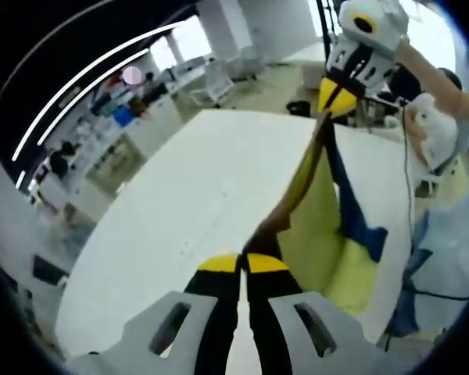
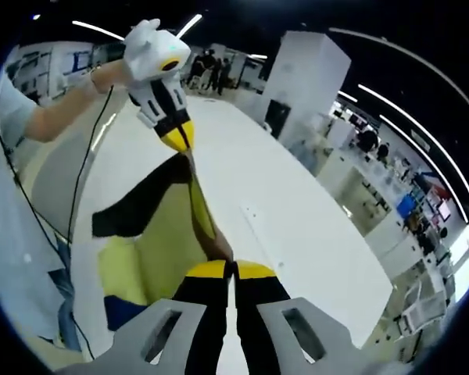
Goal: Fold the garment on the visible template until the final outline fits inside the template.
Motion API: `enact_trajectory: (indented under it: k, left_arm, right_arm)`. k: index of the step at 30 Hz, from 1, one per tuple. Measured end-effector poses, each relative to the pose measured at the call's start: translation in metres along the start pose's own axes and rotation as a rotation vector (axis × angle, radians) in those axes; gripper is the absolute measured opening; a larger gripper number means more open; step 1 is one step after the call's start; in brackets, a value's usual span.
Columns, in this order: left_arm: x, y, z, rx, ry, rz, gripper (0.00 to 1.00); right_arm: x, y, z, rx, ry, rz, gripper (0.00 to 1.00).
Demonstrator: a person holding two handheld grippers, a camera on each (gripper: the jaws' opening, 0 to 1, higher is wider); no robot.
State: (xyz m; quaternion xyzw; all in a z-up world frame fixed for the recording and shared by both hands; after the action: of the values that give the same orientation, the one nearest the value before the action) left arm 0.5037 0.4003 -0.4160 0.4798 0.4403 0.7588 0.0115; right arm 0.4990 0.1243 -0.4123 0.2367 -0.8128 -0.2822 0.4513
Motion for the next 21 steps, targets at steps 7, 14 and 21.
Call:
enact_trajectory:
  k: [7, 14, 21]
  left_arm:
    - [-0.014, -0.001, 0.008, 0.017, -0.005, 0.0, 0.0]
    - [-0.029, -0.005, 0.016, 0.043, -0.021, 0.005, 0.0]
    - [-0.046, -0.01, 0.025, 0.058, -0.035, 0.016, 0.0]
  right_arm:
    - [-0.013, -0.008, -0.008, -0.023, -0.009, 0.006, 0.02]
    - [-0.028, -0.017, -0.016, -0.037, -0.005, 0.025, 0.02]
    - [-0.044, -0.025, -0.018, -0.046, -0.006, 0.049, 0.02]
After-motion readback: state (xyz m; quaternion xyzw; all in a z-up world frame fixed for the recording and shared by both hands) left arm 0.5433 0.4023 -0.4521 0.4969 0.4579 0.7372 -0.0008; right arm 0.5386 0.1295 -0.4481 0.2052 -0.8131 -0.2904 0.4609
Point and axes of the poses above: the point that each gripper's makers call its tool centre point, and the gripper's own axes: x roughly backward along the fingers, z roughly to its left, y roughly out of its top, the point moved 10 cm from there along x, roughly backward along the fingers, and after that the axes turned 10 degrees about x, right-handed, at the moved point
